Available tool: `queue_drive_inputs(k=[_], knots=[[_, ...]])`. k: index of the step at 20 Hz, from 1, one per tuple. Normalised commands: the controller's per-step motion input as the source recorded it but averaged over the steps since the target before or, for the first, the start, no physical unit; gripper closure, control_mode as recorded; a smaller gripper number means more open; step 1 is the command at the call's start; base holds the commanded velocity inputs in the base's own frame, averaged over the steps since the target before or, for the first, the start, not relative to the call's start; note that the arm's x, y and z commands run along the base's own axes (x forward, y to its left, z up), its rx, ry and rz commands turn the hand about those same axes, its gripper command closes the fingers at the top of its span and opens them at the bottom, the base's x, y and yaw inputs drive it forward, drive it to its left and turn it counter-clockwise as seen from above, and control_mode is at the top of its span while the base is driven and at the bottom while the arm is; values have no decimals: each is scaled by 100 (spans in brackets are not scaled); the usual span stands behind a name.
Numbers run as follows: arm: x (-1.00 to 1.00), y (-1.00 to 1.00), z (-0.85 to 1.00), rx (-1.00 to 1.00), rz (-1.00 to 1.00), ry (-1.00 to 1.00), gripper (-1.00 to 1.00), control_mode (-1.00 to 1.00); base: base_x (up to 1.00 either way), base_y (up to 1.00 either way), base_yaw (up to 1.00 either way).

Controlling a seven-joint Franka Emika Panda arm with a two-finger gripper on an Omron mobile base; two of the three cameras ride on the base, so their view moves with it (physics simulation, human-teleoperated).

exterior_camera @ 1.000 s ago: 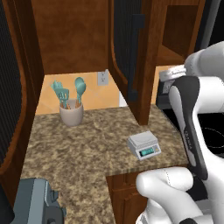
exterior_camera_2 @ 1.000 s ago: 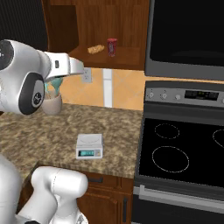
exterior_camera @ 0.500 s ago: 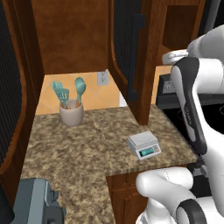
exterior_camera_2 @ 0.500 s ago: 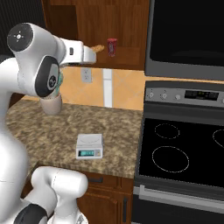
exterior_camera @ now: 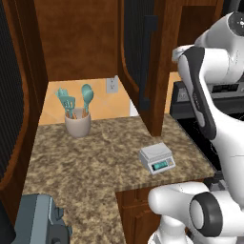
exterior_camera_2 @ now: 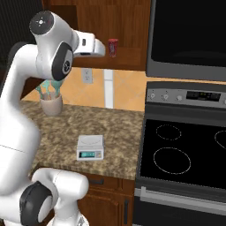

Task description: Pick the yogurt and place it on the digital scale for weighing, and close the cabinet.

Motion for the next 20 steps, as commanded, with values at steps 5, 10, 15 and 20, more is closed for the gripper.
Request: queue_drive_inputs(k=[5,10,15,20], knots=[[55,-10,-7,0,0,-5,-100,-100,0,0,0],[56,-14,-10,0,0,-1,-100,-100,0,0,0],[62,-8,-7,0,0,0,-100,-100,0,0,0],[62,-2,0,0,0,3,-100,-100,0,0,0]])
